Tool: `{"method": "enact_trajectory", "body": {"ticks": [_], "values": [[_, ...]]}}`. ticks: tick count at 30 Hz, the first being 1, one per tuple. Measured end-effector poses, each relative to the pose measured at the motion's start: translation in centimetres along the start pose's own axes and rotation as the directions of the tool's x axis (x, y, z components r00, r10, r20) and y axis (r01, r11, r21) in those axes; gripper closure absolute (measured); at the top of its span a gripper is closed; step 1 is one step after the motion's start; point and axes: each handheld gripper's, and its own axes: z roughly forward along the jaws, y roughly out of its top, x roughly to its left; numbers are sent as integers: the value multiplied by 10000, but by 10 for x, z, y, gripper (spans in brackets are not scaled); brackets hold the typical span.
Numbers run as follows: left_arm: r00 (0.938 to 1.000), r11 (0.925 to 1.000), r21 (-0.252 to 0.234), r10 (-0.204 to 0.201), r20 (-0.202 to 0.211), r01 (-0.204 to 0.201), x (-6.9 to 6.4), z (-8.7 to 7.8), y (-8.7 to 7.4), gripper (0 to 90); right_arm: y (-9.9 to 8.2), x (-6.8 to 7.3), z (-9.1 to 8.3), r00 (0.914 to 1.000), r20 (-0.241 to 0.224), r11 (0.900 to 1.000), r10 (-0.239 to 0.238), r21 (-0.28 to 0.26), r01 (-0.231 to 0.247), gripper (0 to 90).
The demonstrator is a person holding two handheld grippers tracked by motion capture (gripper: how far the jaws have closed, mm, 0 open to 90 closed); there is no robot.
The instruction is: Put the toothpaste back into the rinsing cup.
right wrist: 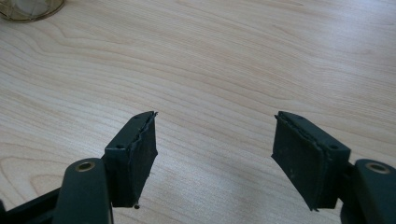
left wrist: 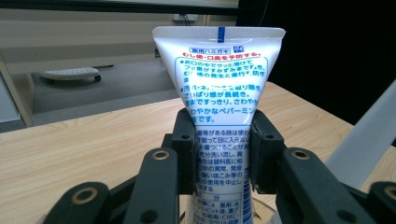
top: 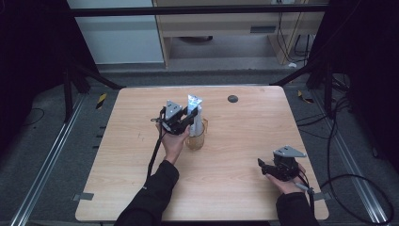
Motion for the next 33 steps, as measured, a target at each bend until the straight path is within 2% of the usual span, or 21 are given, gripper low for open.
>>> {"method": "enact_trajectory", "body": {"ticks": [8,19,23,28,31,33], "values": [[9995,9980,539,322,58,-325,-3,-3,-7,669,0,0,0,10000,15,10000,-42,10,42,302],[9971,9914,1070,750,89,-755,-3,-16,-7,659,0,1,0,9999,59,9999,-126,-3,126,301],[9958,9858,1407,902,179,-918,-3,-19,-10,652,1,1,0,9999,33,9999,-97,-41,97,301],[9944,9784,1779,1058,81,-1056,-1,-21,-14,620,1,1,0,9999,51,9999,-108,-33,108,300],[9934,9735,1985,1148,45,-1134,2,-26,-13,547,1,1,-1,9999,76,9999,-121,-44,122,300],[9936,9668,2299,1125,86,-1115,5,-28,-14,495,1,1,-1,9999,57,9999,-97,-36,98,300]]}}
